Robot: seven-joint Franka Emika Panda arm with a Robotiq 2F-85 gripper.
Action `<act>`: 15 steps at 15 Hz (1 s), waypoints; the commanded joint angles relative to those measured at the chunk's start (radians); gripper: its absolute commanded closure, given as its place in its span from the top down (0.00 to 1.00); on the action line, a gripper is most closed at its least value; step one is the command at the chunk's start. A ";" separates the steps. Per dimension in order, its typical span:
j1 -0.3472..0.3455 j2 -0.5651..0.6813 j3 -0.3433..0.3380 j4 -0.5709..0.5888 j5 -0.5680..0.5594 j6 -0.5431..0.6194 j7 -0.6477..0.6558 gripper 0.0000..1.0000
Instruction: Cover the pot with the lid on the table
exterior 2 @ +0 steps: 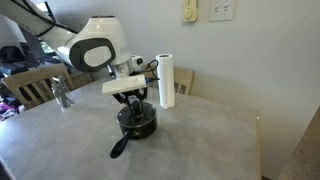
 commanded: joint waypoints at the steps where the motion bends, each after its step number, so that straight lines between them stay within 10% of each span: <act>1: -0.011 -0.047 0.023 -0.029 0.001 0.019 -0.039 0.84; 3: -0.003 -0.073 0.024 -0.031 -0.002 0.022 -0.033 0.99; 15: 0.044 -0.105 -0.010 0.001 -0.058 0.004 0.044 1.00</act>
